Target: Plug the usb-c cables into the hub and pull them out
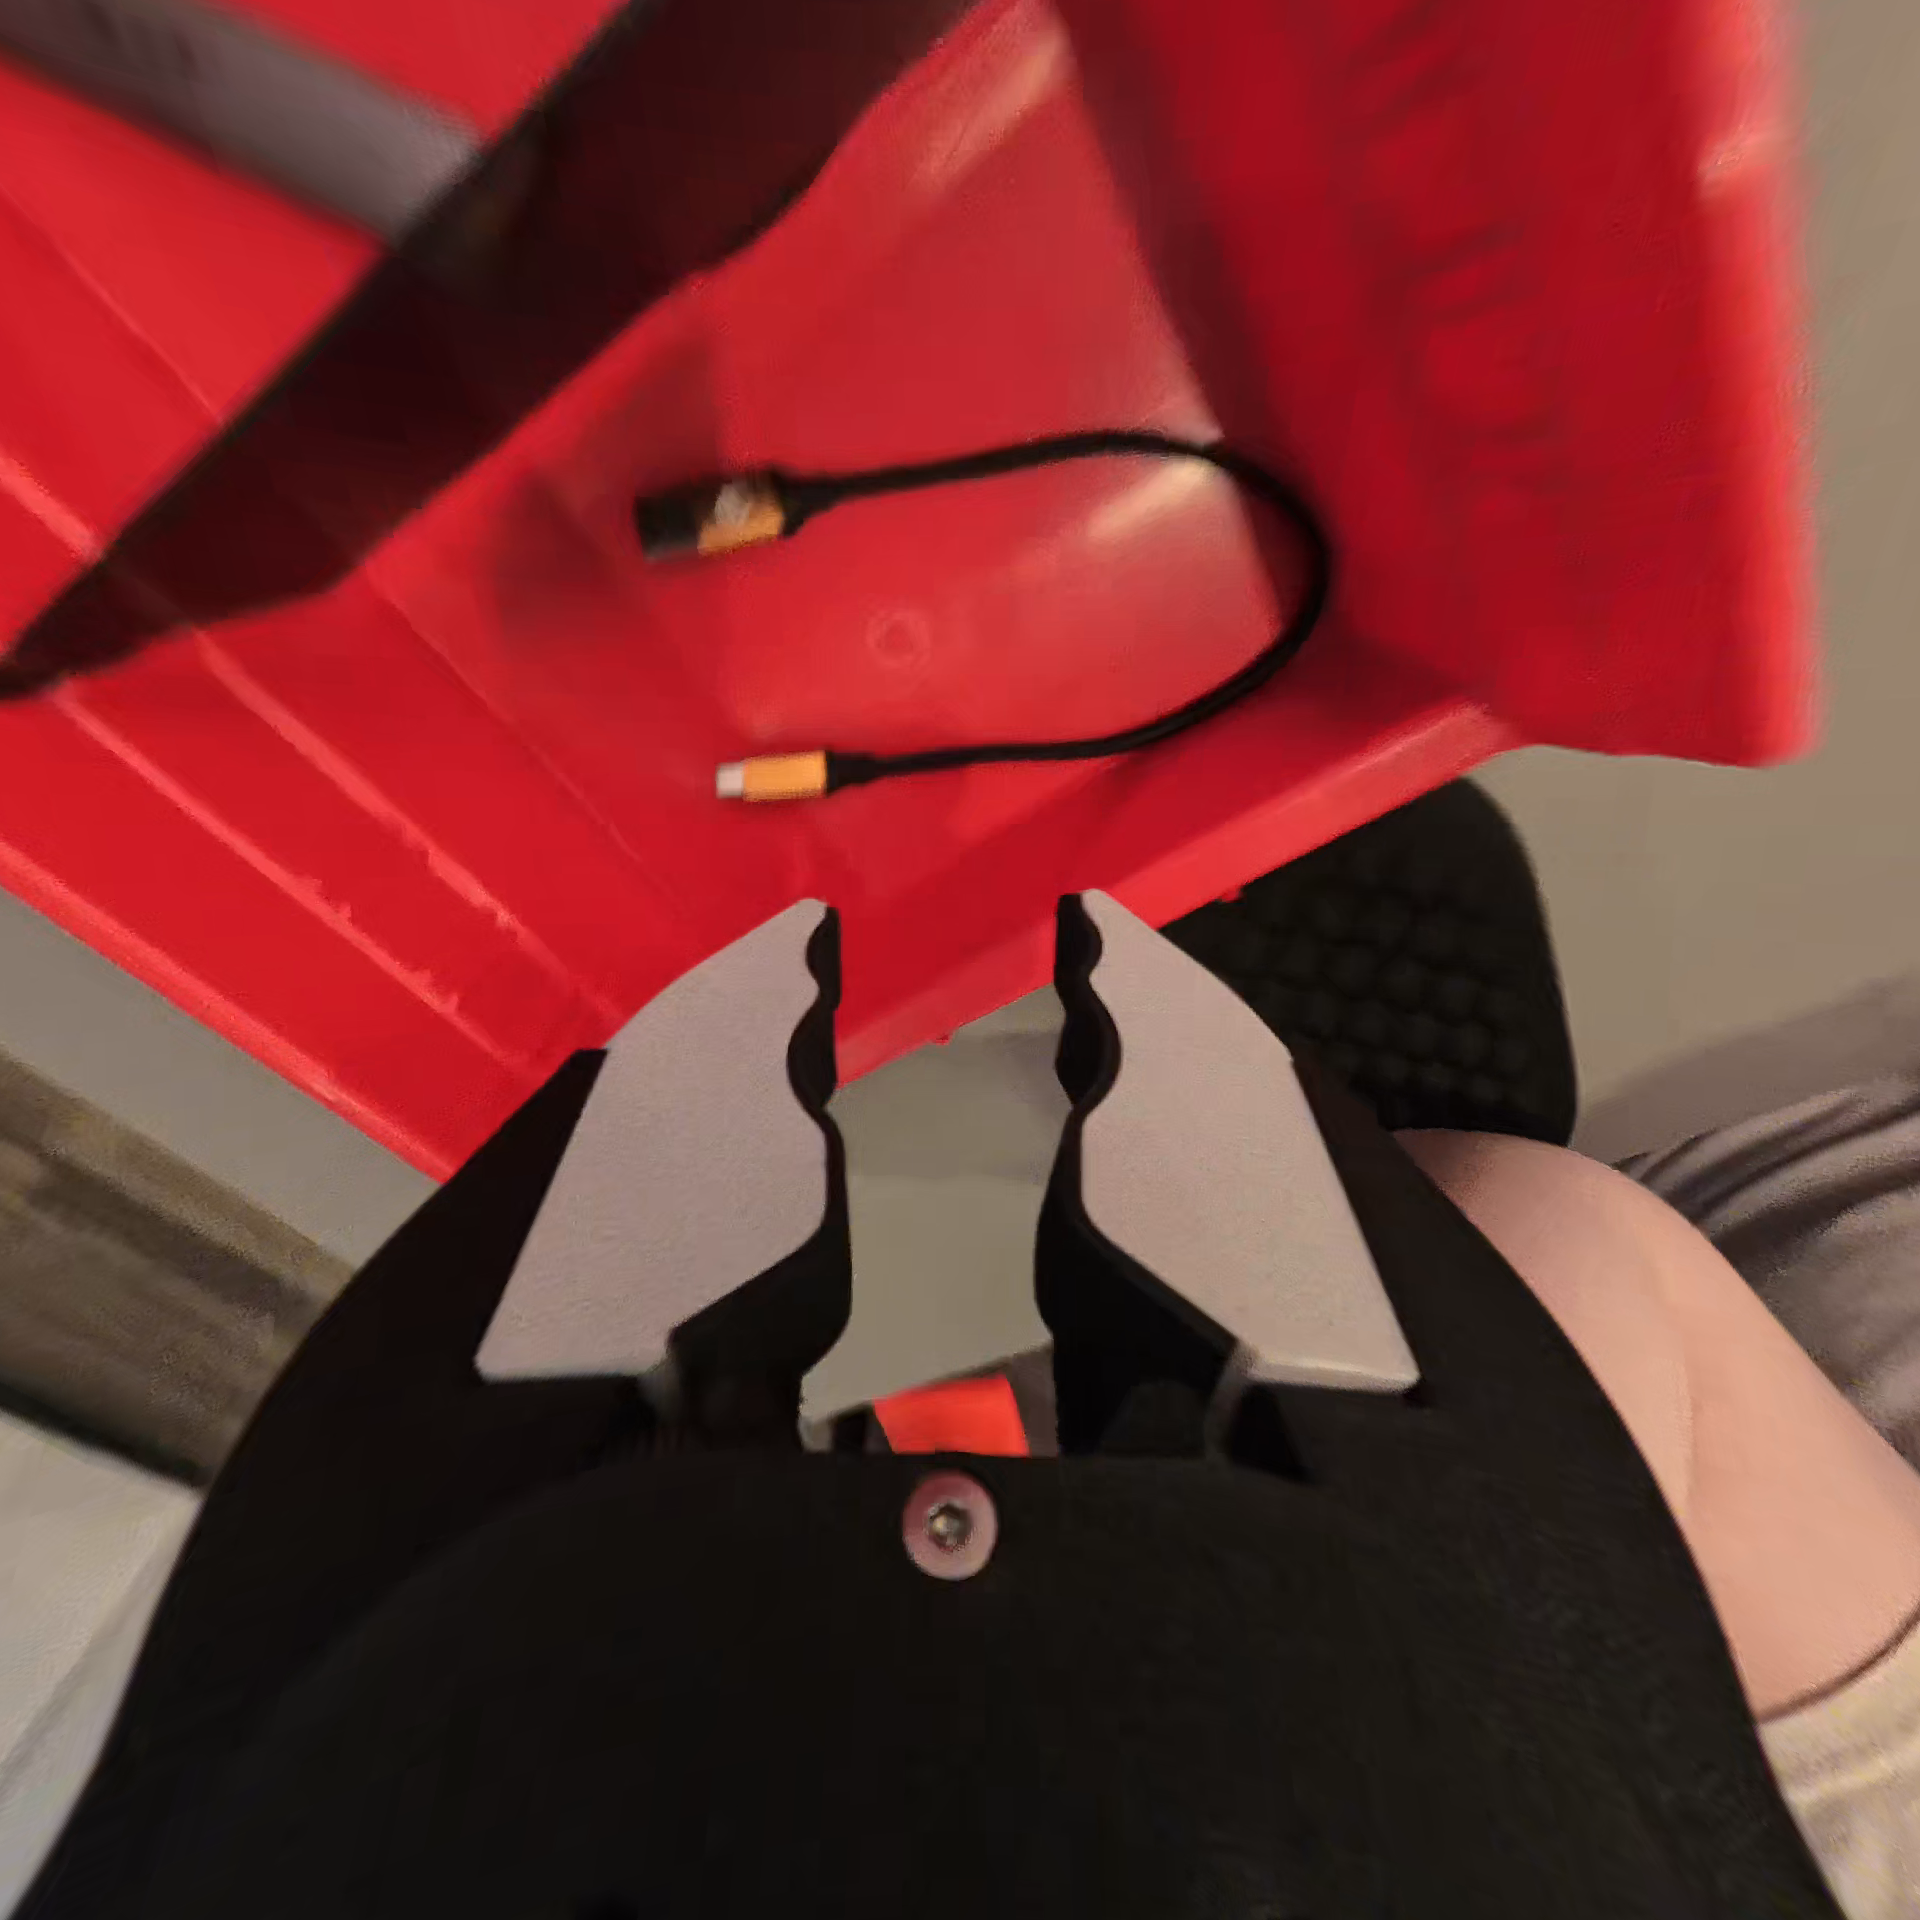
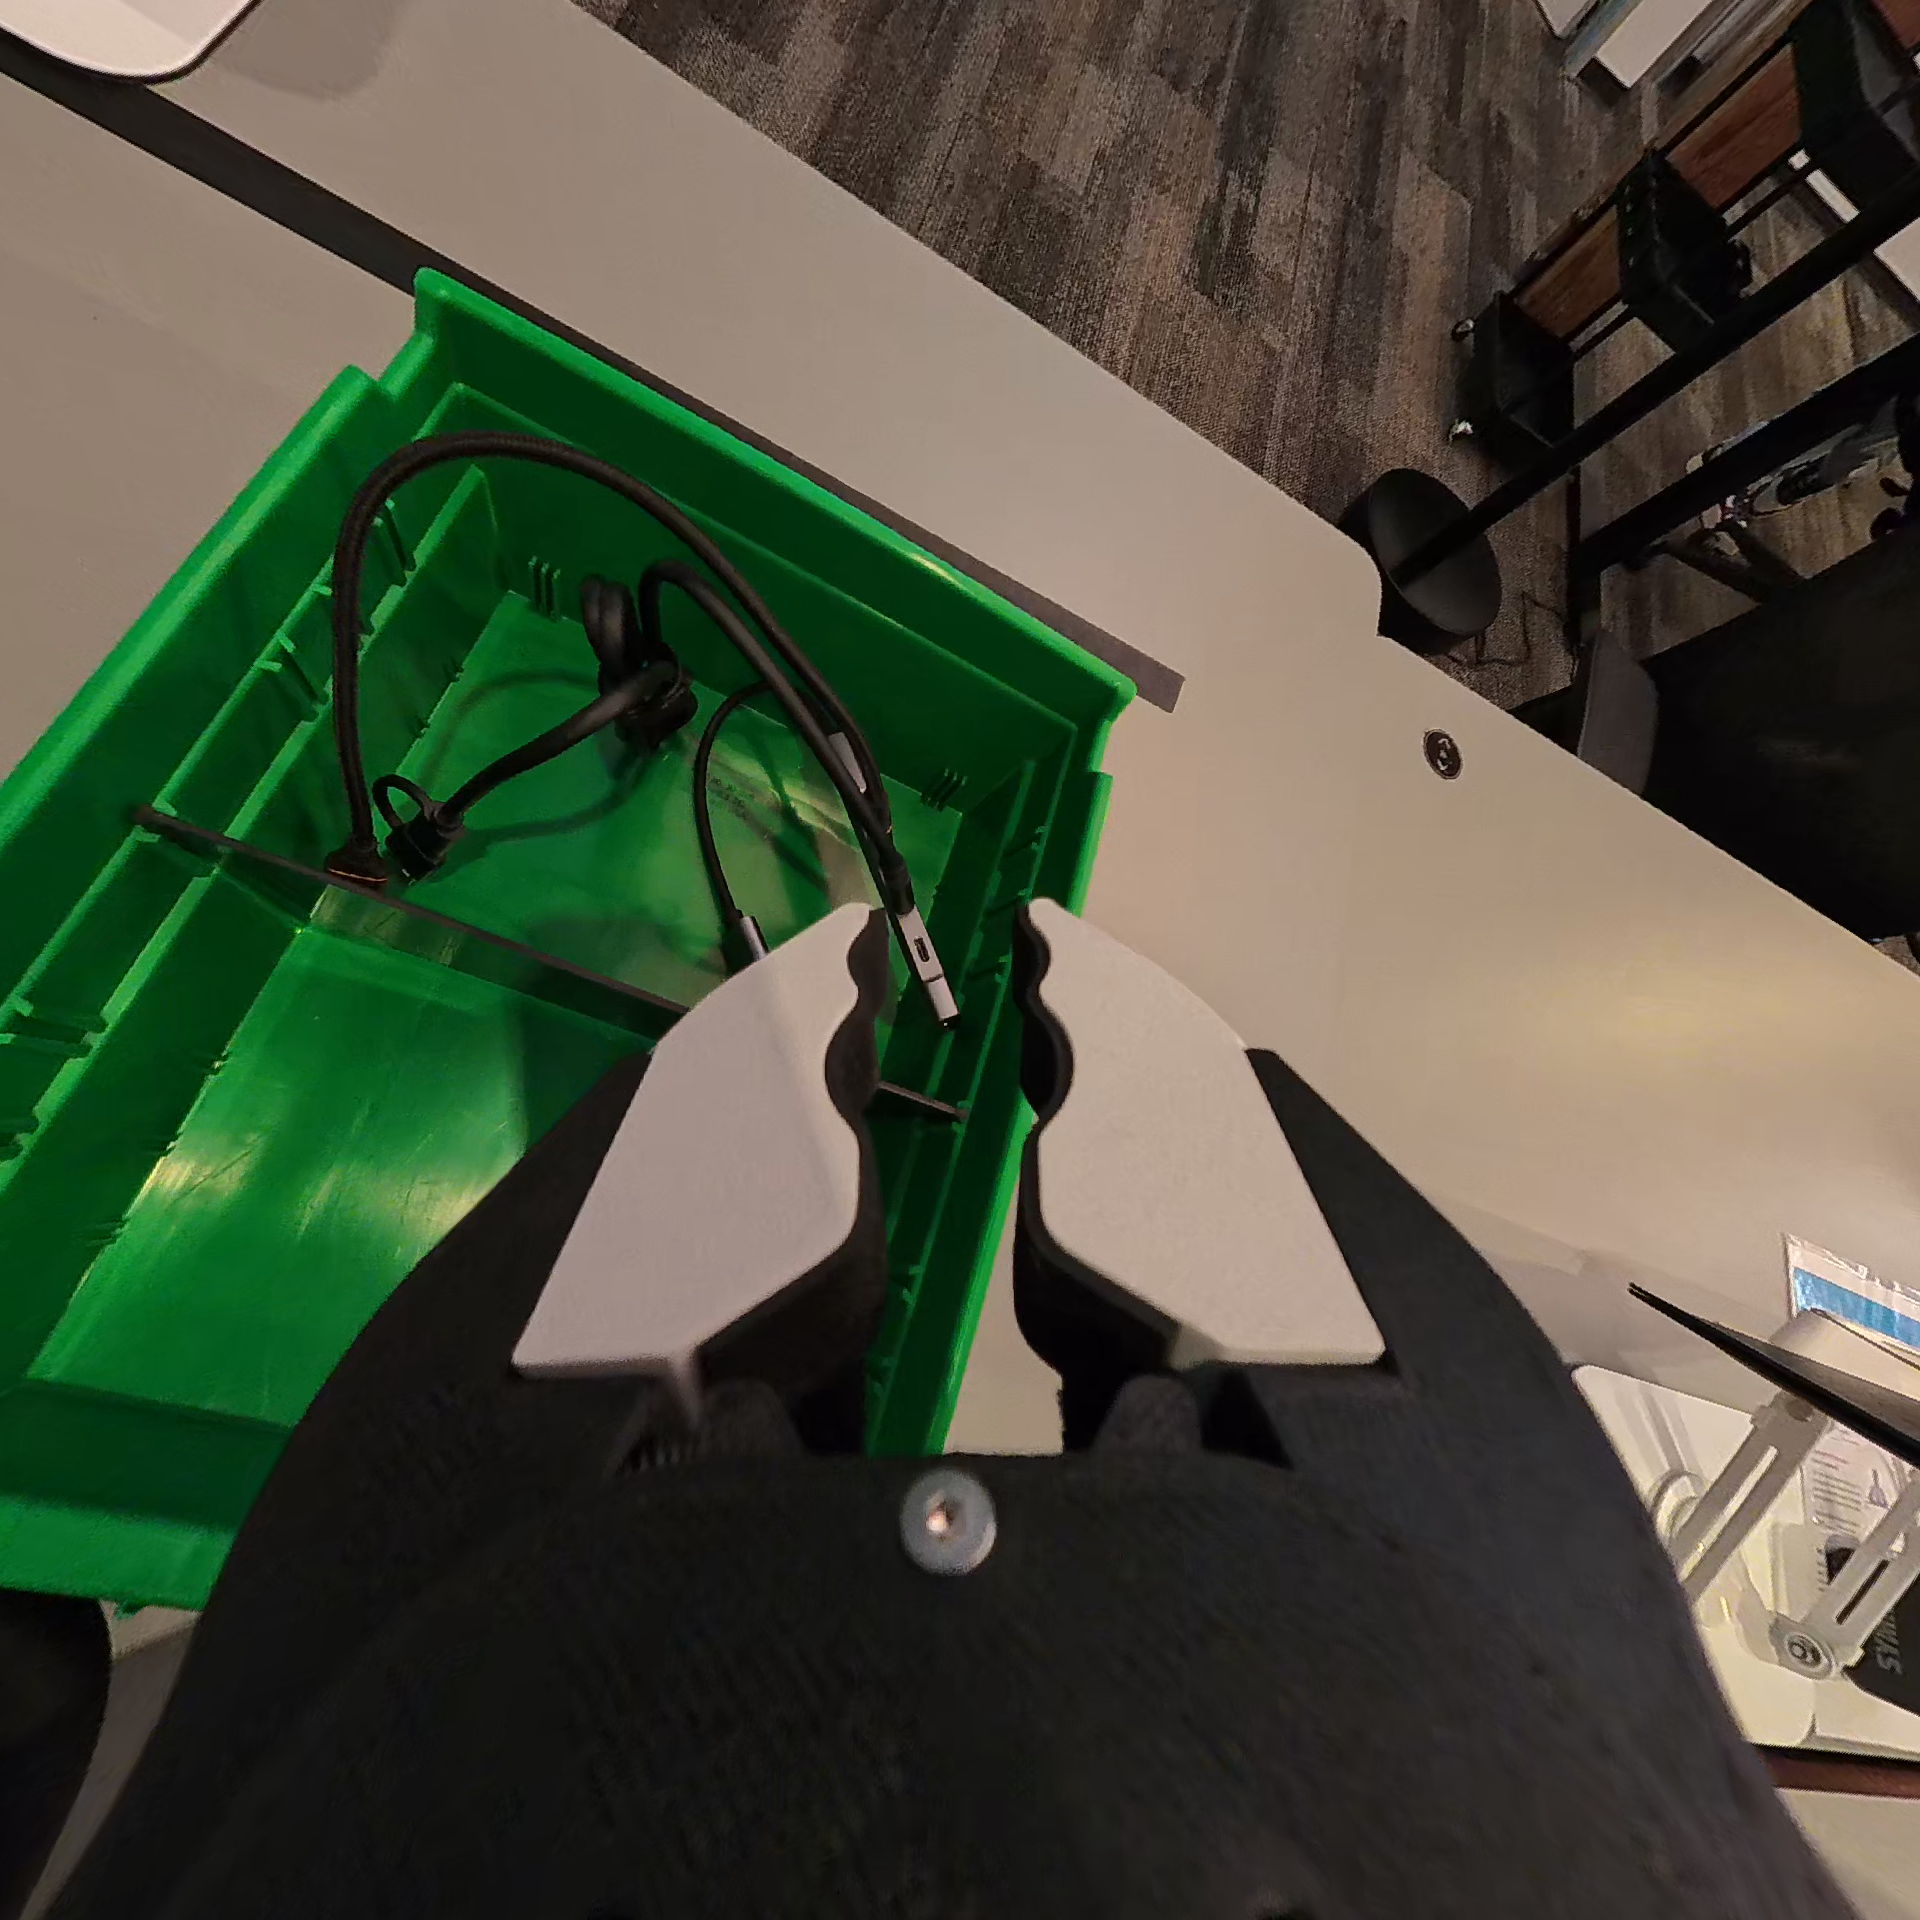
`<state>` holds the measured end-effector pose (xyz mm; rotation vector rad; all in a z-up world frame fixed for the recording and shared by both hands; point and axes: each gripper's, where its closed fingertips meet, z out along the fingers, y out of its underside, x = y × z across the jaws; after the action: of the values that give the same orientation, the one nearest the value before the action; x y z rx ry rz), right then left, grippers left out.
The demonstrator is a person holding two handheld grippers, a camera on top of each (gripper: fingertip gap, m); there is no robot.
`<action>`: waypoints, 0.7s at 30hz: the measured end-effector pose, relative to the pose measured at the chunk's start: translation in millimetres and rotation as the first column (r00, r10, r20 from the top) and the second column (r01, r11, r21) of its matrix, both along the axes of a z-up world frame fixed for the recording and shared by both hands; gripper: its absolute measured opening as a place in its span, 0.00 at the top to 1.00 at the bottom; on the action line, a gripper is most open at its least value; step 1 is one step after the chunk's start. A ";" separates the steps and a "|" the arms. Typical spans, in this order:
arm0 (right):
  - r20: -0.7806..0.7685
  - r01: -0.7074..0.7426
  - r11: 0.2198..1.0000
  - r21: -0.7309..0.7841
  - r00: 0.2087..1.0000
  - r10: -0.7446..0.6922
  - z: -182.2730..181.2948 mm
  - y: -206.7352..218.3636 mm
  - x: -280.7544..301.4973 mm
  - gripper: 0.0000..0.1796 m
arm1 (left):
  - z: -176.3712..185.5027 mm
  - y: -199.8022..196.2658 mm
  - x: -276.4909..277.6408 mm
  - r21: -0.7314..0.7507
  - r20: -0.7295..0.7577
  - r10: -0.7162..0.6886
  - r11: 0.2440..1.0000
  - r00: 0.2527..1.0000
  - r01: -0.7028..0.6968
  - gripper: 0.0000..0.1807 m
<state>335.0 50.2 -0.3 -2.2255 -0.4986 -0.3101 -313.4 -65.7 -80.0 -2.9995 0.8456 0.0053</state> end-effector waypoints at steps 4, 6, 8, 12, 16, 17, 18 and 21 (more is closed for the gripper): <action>0.008 0.002 1.000 -0.016 1.000 -0.002 -3.3 0.0 0.7 0.87 | -25.4 -11.2 -24.8 -0.176 -0.057 0.188 0.965 0.980 -0.195 0.78; 0.017 -0.003 1.000 -0.019 1.000 0.004 -3.7 0.2 -0.5 0.87 | -32.6 -13.8 -28.7 -0.244 -0.049 0.303 0.920 0.952 -0.306 0.79; 0.024 -0.004 1.000 -0.017 1.000 0.004 -3.3 0.7 -1.4 0.87 | -37.5 -13.6 -24.6 -0.310 -0.003 0.401 0.871 0.916 -0.382 0.79; 0.034 -0.013 1.000 -0.019 0.999 0.013 -3.3 1.0 -3.3 0.87 | -44.6 -3.9 -22.3 -0.352 0.032 0.509 0.811 0.860 -0.467 0.81; 0.051 -0.016 1.000 -0.020 0.999 0.017 -3.9 0.5 -2.7 0.87 | -51.5 0.6 -22.6 -0.360 -0.010 0.501 0.805 0.865 -0.471 0.79; 0.048 -0.016 1.000 -0.020 0.999 0.017 -3.9 0.4 -2.6 0.87 | -53.5 1.8 -22.2 -0.361 -0.021 0.492 0.808 0.871 -0.465 0.79; 0.047 -0.016 1.000 -0.019 0.999 0.016 -3.7 0.3 -2.3 0.87 | -55.5 2.2 -22.1 -0.363 -0.034 0.483 0.810 0.875 -0.461 0.79; 0.044 -0.016 1.000 -0.015 0.999 0.017 -3.1 -0.7 -1.1 0.87 | -61.2 2.4 -24.3 -0.373 -0.076 0.466 0.807 0.882 -0.458 0.79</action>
<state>333.9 49.6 -3.4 -2.2320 -0.5441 -0.3490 -337.7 -63.3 -141.3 -3.4811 0.0859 -0.2028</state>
